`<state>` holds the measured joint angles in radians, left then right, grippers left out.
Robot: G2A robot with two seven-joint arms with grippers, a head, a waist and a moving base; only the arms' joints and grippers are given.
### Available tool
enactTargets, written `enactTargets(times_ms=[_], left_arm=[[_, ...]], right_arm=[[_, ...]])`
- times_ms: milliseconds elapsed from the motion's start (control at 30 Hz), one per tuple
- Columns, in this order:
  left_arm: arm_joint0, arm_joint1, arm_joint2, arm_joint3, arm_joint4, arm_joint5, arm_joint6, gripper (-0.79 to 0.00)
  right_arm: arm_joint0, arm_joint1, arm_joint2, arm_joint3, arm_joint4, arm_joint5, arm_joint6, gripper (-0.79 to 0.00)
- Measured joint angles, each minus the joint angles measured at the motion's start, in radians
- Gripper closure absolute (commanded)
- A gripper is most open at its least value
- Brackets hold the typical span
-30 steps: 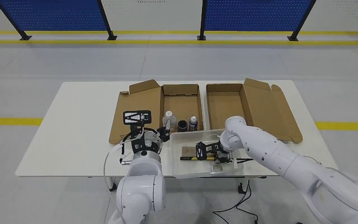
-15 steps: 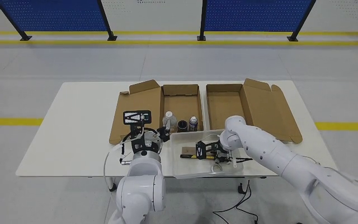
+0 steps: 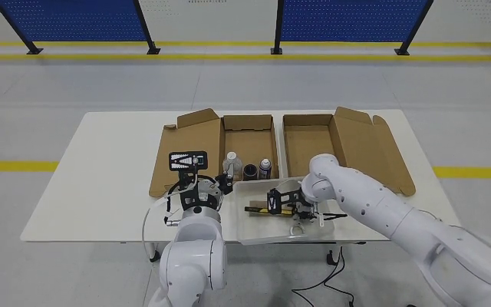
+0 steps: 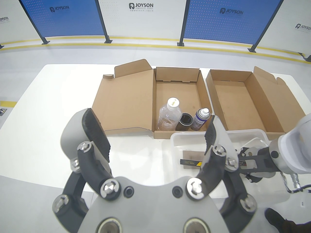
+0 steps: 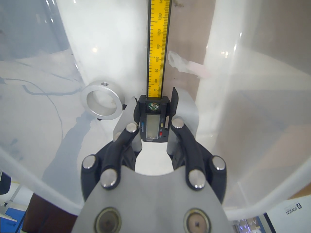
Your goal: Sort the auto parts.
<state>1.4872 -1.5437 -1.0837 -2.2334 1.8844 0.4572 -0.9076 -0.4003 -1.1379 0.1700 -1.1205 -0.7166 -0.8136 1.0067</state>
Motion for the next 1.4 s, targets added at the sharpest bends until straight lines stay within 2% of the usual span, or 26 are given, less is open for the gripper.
enactTargets(times_ms=[233,400,733,933,1233,1400], left_arm=[[0.0,0.0,0.0,0.0,0.0,0.0,0.0,-0.785],[0.0,0.0,0.0,0.0,0.0,0.0,0.0,-0.785],[0.0,0.0,0.0,0.0,0.0,0.0,0.0,-0.785],[0.0,0.0,0.0,0.0,0.0,0.0,0.0,-0.785],[0.0,0.0,0.0,0.0,0.0,0.0,0.0,-0.785],[0.0,0.0,0.0,0.0,0.0,0.0,0.0,-0.785]], right_arm=[[0.055,0.046,0.003,-0.064,0.094,0.001,0.0,0.0],[0.062,0.093,0.056,-0.115,0.148,-0.009,-0.03,0.0],[-0.053,0.215,0.231,-0.202,0.137,-0.028,-0.282,0.0],[-0.151,0.268,0.331,-0.222,0.137,-0.06,-0.461,0.0],[-0.276,0.298,0.434,-0.203,0.179,-0.16,-0.721,0.0],[-0.31,0.295,0.462,-0.187,0.17,-0.175,-0.796,0.0]])
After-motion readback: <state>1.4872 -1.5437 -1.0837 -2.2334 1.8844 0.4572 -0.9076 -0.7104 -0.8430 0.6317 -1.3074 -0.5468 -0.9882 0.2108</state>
